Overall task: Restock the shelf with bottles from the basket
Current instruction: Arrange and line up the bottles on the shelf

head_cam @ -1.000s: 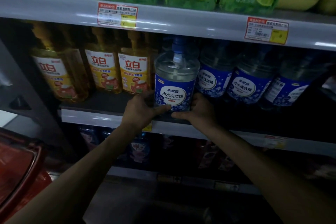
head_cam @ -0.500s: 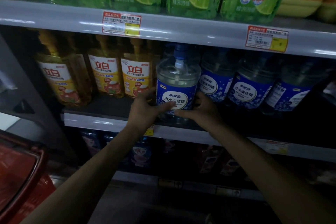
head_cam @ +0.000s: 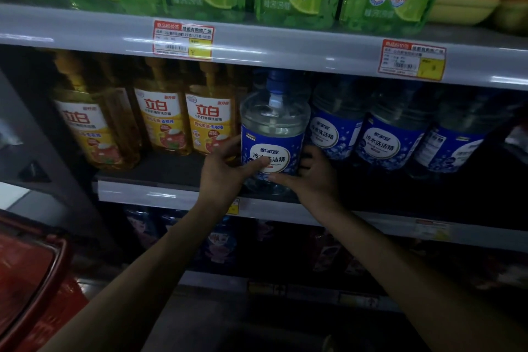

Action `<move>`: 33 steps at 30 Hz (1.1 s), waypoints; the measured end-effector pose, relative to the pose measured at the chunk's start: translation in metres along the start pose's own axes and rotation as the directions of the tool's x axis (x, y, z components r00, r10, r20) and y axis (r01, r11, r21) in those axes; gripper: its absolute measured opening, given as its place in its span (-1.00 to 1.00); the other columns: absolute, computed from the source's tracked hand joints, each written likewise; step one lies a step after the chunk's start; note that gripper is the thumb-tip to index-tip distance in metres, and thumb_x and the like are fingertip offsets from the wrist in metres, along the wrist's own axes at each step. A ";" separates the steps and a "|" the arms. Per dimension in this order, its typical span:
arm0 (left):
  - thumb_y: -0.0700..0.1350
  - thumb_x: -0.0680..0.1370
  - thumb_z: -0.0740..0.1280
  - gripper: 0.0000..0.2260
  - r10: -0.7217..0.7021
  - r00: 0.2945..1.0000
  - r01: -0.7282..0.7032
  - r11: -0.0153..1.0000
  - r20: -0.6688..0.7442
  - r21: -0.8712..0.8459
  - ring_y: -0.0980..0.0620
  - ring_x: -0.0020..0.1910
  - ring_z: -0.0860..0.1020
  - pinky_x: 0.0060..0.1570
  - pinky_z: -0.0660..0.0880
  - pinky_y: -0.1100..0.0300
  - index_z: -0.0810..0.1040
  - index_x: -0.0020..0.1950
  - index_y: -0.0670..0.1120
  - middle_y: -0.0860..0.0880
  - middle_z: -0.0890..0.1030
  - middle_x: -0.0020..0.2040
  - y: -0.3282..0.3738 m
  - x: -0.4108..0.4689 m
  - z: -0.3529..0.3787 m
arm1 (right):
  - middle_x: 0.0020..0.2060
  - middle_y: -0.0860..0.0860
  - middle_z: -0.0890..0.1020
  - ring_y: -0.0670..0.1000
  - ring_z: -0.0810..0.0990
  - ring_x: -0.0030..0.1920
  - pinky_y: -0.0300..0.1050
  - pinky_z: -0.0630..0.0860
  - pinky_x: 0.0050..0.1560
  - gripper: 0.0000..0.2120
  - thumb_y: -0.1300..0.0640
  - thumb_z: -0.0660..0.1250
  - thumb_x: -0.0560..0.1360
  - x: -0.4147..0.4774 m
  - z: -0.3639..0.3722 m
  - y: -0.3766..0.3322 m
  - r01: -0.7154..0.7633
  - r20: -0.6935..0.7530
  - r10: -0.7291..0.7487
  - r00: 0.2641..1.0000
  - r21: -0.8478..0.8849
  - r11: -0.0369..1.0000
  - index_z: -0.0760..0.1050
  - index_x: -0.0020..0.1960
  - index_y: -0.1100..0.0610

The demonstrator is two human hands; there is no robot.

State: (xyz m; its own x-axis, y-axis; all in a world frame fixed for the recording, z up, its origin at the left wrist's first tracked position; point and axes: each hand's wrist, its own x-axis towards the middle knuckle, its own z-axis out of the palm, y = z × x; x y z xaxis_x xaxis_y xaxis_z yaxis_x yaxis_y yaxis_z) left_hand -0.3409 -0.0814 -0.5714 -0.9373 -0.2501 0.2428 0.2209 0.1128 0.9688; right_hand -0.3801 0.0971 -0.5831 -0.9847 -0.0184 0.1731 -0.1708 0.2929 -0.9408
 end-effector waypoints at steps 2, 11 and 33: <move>-0.14 0.42 0.62 -0.52 0.001 0.999 -0.002 1.000 -0.036 -0.008 0.16 0.11 0.69 0.03 0.66 0.21 0.62 0.32 0.01 0.09 0.73 0.13 0.001 -0.003 0.002 | 0.05 -0.08 0.65 -0.12 0.66 0.02 -0.11 0.66 -0.01 -0.28 0.12 0.73 0.18 -0.002 0.003 0.000 0.010 -0.021 -0.010 1.000 -0.006 1.000 0.44 0.22 0.10; 0.01 0.43 0.62 -0.55 -0.028 0.985 0.050 0.991 -0.173 0.125 0.29 0.05 0.66 0.08 0.67 0.10 0.61 0.28 0.02 0.10 0.72 0.14 0.011 -0.023 0.009 | 0.12 -0.03 0.64 -0.04 0.63 0.08 -0.01 0.63 0.10 -0.38 0.18 0.65 0.31 -0.005 -0.007 -0.004 -0.012 0.075 0.021 0.997 -0.112 0.994 0.43 0.27 0.05; 0.06 0.58 0.45 -0.56 0.049 0.996 -0.062 0.980 0.071 0.190 0.18 0.30 0.57 0.28 0.55 0.16 0.53 0.44 0.00 0.09 0.62 0.33 0.025 -0.058 0.073 | 0.15 0.05 0.64 0.01 0.64 0.12 -0.21 0.55 0.01 -0.43 0.18 0.57 0.33 0.040 -0.045 0.009 -0.050 -0.441 0.054 0.896 0.021 0.999 0.46 0.29 0.10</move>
State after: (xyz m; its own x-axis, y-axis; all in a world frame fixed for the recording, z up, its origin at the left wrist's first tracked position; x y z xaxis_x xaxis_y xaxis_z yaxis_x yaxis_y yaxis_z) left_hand -0.3004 0.0061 -0.5653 -0.9419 -0.1757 0.2862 0.2234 0.3083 0.9247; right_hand -0.4198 0.1415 -0.5712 -0.8766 0.4210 0.2331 -0.1224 0.2734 -0.9541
